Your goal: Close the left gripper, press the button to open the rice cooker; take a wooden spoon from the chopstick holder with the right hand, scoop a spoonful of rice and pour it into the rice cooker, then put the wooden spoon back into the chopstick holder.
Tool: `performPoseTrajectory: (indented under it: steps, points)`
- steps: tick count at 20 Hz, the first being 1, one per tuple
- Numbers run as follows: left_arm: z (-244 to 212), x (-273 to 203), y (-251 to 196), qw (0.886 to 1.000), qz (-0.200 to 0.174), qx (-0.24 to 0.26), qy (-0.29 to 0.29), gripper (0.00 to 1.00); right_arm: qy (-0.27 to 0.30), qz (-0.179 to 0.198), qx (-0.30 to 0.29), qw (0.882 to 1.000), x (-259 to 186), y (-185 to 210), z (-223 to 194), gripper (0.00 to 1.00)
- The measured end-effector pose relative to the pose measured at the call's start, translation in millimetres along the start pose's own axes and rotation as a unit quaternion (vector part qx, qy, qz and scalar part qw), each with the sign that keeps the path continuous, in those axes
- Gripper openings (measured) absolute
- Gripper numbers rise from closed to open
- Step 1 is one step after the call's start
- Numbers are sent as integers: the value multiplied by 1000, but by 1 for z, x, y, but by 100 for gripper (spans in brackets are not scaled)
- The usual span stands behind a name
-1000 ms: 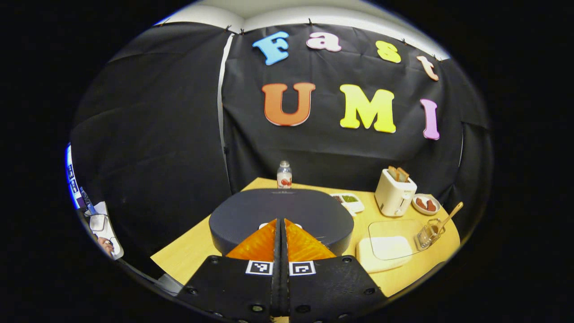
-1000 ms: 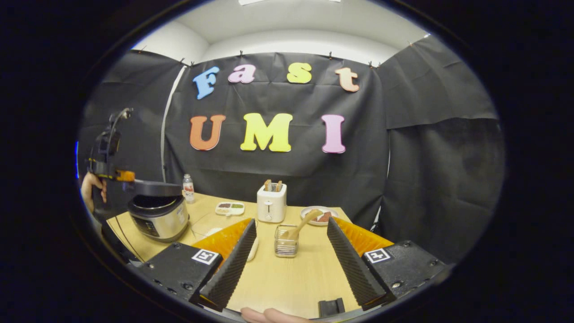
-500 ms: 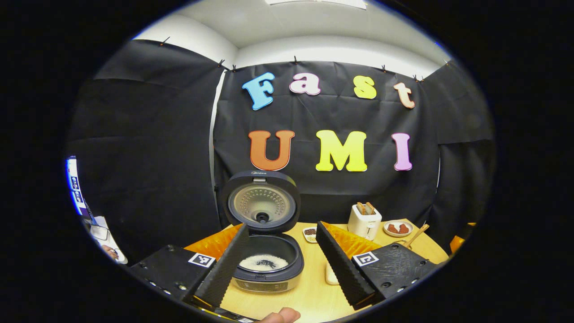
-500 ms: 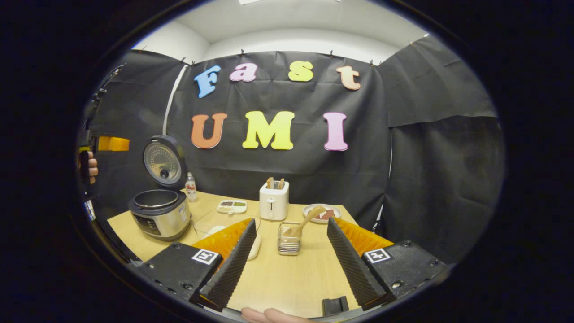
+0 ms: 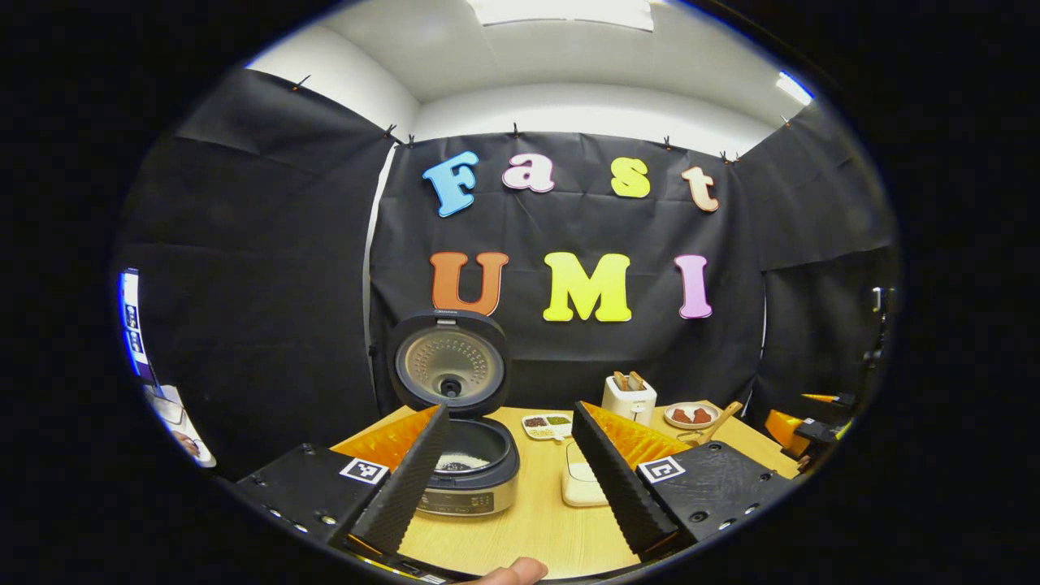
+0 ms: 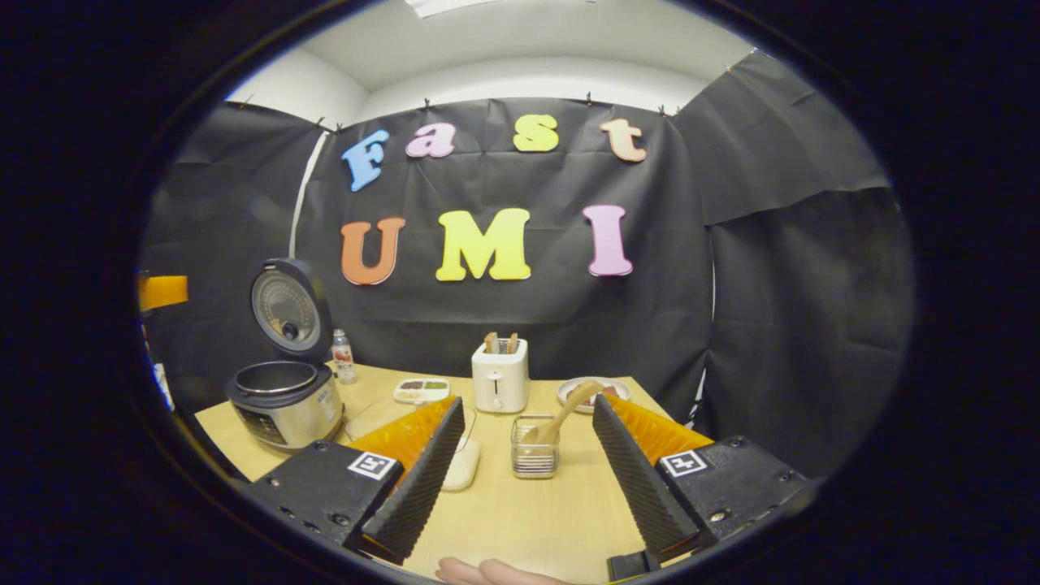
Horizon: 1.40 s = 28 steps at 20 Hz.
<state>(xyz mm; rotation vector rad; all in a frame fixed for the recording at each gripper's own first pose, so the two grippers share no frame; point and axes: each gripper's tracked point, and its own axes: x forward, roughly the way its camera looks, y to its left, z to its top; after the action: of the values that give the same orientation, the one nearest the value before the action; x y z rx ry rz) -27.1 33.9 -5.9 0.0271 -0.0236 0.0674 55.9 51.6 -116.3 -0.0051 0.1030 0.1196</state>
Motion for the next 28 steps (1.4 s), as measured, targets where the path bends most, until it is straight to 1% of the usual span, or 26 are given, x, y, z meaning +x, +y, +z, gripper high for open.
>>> performPoseTrajectory:
  steps: [1,3,7,8,9,12,13,14,16,17,18,19,20,21,22,23,24,25,26,27,28]
  points:
    - [-3,-6,-3,1000,-4,-2,-2,96,3,3,5,1000,10,2,-5,100]
    - [-10,-15,-11,1000,-13,-5,-5,96,5,-2,11,1000,33,-2,-13,100]
    - [-23,-26,-18,1000,-16,3,-7,96,27,-16,29,999,81,-12,-43,100]
    - [-25,-28,-19,1000,-19,6,-6,96,34,-20,33,999,93,-17,-49,96]
    - [-27,-29,-21,1000,-21,6,-6,96,40,-27,34,998,105,-23,-57,100]
    - [-34,-29,-27,1000,-28,1,-4,96,65,-49,40,996,135,-43,-79,100]
    - [-34,-29,-28,1000,-31,1,-1,96,68,-48,47,995,142,-46,-83,96]
    - [-37,-29,-28,1000,-31,1,1,96,68,-50,49,995,150,-50,-85,100]
    - [-39,-29,-26,1000,-29,8,3,96,75,-52,65,994,166,-60,-94,100]
    - [-41,-27,-25,1000,-27,12,3,96,80,-48,80,992,172,-62,-99,96]
    - [-42,-26,-25,1000,-25,13,1,96,83,-39,94,991,178,-60,-101,100]
    - [-43,-25,-26,1000,-26,14,2,96,82,-37,105,990,186,-62,-101,100]
    - [-45,-25,-29,999,-29,13,4,96,87,-40,112,989,194,-65,-106,99]
    - [-47,-24,-30,999,-31,13,5,96,89,-44,116,988,199,-69,-109,89]
    - [-48,-23,-30,999,-32,12,6,96,90,-47,116,988,205,-71,-110,97]
    - [-50,-23,-31,999,-34,12,7,96,90,-47,111,989,210,-71,-111,96]
    - [-53,-20,-32,999,-36,11,10,96,90,-41,106,989,214,-69,-111,93]
    - [-56,-18,-31,999,-35,10,13,96,88,-38,103,990,217,-67,-110,82]
    - [-58,-16,-29,999,-32,11,14,96,87,-44,96,991,219,-71,-110,72]
    - [-61,-14,-27,999,-29,12,18,96,90,-60,89,990,221,-79,-114,77]
    - [-65,-11,-25,999,-26,14,22,96,88,-61,88,990,223,-80,-112,72]
